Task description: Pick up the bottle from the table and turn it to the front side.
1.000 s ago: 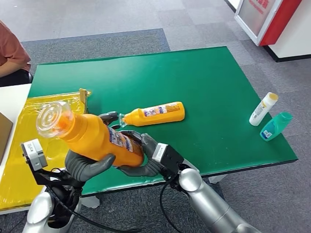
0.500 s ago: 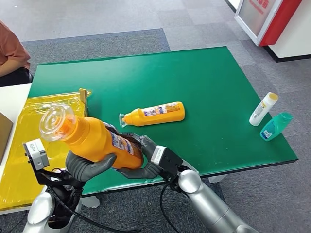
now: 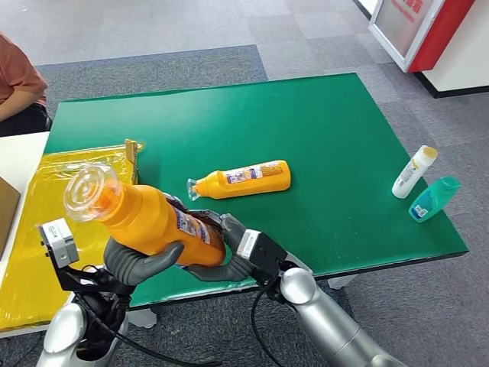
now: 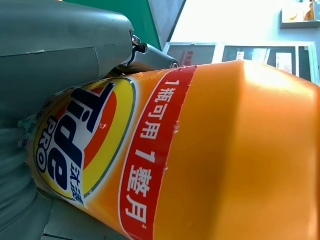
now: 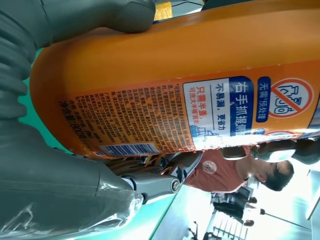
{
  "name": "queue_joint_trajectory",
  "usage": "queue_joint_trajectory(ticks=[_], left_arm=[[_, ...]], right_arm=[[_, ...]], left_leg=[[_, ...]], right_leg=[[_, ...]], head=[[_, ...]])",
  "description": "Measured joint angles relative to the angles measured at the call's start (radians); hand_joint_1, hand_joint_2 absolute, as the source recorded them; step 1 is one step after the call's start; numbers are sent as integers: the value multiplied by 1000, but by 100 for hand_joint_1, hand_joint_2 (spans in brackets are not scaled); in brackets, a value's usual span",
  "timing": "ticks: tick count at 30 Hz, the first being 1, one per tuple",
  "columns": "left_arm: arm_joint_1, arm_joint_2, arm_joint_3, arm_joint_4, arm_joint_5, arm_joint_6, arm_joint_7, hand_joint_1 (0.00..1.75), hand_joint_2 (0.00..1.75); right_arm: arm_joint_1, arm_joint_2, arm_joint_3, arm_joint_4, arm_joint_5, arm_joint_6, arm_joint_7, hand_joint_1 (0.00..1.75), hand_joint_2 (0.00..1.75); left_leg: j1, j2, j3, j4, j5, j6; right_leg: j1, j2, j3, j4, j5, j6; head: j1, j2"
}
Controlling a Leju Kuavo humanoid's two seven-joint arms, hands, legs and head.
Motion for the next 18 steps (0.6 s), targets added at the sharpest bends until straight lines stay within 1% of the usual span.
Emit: queue_joint_trajectory(ticks=[18], left_arm=[[6,0,1,0,0,2,0,175,175]], right_arm=[[7,3,-3,3,0,2,0,175,175]], left_leg=[[0,0,0,0,0,0]], right_leg=[[0,0,0,0,0,0]], head=[[0,0]])
